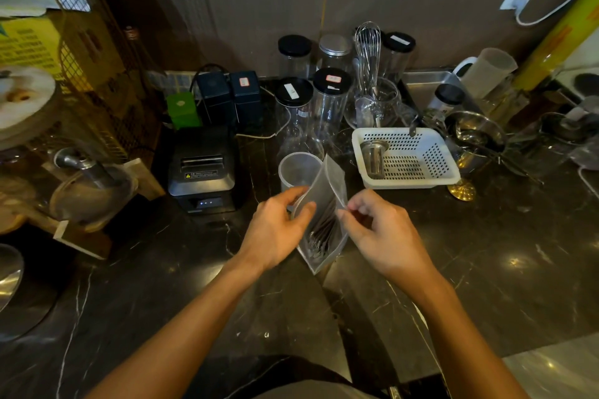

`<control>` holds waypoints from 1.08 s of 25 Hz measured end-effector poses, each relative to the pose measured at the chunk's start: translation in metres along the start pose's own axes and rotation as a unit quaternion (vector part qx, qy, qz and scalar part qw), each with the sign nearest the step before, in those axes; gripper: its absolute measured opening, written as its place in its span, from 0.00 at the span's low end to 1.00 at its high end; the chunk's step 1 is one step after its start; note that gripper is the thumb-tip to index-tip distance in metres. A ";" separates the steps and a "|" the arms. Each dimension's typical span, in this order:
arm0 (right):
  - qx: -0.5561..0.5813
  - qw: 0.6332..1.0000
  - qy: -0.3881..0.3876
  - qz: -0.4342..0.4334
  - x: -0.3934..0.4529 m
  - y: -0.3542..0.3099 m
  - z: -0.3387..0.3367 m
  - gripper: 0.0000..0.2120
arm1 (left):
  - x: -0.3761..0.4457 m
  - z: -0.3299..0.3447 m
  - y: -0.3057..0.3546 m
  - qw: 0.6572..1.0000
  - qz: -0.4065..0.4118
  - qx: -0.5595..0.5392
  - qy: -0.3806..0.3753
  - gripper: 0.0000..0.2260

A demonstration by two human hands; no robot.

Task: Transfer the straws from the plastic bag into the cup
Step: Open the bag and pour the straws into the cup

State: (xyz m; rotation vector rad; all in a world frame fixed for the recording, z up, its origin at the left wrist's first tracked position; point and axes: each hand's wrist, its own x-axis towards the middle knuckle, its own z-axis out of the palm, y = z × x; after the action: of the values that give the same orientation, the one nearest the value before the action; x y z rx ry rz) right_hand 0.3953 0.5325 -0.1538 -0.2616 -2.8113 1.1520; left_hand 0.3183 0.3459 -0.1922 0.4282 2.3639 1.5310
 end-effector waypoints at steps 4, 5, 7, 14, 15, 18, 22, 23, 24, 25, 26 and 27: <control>0.133 0.988 -0.072 0.014 0.006 0.008 0.008 0.10 | 0.012 -0.005 0.013 0.998 0.047 0.042 0.020 0.10; 0.169 0.983 -0.062 0.033 0.010 0.016 0.010 0.11 | 0.016 -0.007 0.015 0.996 0.048 0.060 0.037 0.07; 0.226 0.968 -0.020 0.107 0.020 0.037 0.016 0.11 | 0.024 -0.012 0.014 0.994 0.047 0.083 0.054 0.10; 0.249 0.903 -0.084 0.340 0.051 0.128 0.073 0.15 | 0.028 -0.022 0.013 0.990 0.082 0.102 0.061 0.07; 0.252 0.901 -0.087 0.343 0.052 0.135 0.080 0.20 | 0.027 -0.022 0.013 0.990 0.087 0.098 0.058 0.08; 0.316 0.872 -0.081 0.364 0.060 0.149 0.099 0.21 | 0.029 -0.027 0.012 0.986 0.104 0.110 0.069 0.09; 0.395 0.840 -0.071 0.365 0.055 0.162 0.100 0.13 | 0.030 -0.035 0.011 0.987 0.121 0.098 0.043 0.12; 0.416 0.829 -0.073 0.366 0.053 0.164 0.097 0.11 | 0.032 -0.036 0.011 0.988 0.120 0.087 0.044 0.11; 0.431 0.823 -0.079 0.361 0.051 0.165 0.093 0.10 | 0.034 -0.038 0.011 0.989 0.118 0.074 0.050 0.10; 0.438 0.823 -0.083 0.351 0.049 0.165 0.087 0.09 | 0.035 -0.040 0.011 0.989 0.118 0.061 0.058 0.09; 0.442 0.827 -0.083 0.337 0.048 0.164 0.081 0.09 | 0.037 -0.041 0.012 0.989 0.118 0.048 0.070 0.08; 0.445 0.832 -0.073 0.323 0.048 0.163 0.073 0.09 | 0.038 -0.043 0.014 0.989 0.119 0.036 0.080 0.07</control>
State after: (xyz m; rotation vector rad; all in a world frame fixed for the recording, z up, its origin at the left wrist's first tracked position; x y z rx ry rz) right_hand 0.3572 0.6053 -0.3193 -1.0865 -1.9460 2.5252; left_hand 0.2677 0.3314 -0.1655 0.6479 2.5748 1.6412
